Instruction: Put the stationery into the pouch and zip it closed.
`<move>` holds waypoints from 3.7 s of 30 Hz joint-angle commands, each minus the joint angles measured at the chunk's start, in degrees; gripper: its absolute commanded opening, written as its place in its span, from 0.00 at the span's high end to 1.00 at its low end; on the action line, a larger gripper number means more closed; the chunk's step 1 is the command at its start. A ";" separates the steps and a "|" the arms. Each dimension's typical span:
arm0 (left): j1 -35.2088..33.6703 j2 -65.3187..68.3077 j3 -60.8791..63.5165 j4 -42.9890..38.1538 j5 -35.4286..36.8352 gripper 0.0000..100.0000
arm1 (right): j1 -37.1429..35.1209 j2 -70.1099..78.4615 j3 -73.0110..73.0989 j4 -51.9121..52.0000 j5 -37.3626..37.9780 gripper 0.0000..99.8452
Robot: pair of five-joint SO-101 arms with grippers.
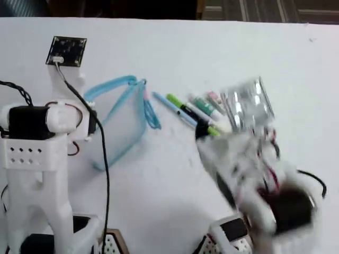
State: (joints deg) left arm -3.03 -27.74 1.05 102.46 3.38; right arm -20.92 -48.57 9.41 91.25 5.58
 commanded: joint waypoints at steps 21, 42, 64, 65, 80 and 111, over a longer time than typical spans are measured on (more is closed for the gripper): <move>-0.31 0.48 -0.62 -0.18 -7.12 0.98 | 3.30 65.01 -5.89 -25.63 39.65 0.70; -0.31 0.57 -0.79 -1.05 -7.03 0.98 | 3.91 68.79 -14.33 -19.47 39.21 0.98; -0.31 0.57 -0.70 -2.20 -7.03 0.98 | 5.67 32.04 -14.33 -17.63 7.21 0.98; -0.31 0.57 -0.70 -2.20 -7.03 0.98 | 5.67 31.34 -14.33 -18.68 5.36 0.98; -0.31 0.57 -0.62 -2.02 -7.03 0.98 | -2.86 19.56 -17.49 -36.97 -10.64 0.98; -0.31 0.57 -0.62 -2.20 -6.95 0.98 | -12.26 26.77 -12.84 -48.22 -36.57 0.98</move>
State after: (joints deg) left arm -3.03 -27.74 1.05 101.76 -3.03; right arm -32.70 -19.74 -6.42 44.13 -30.64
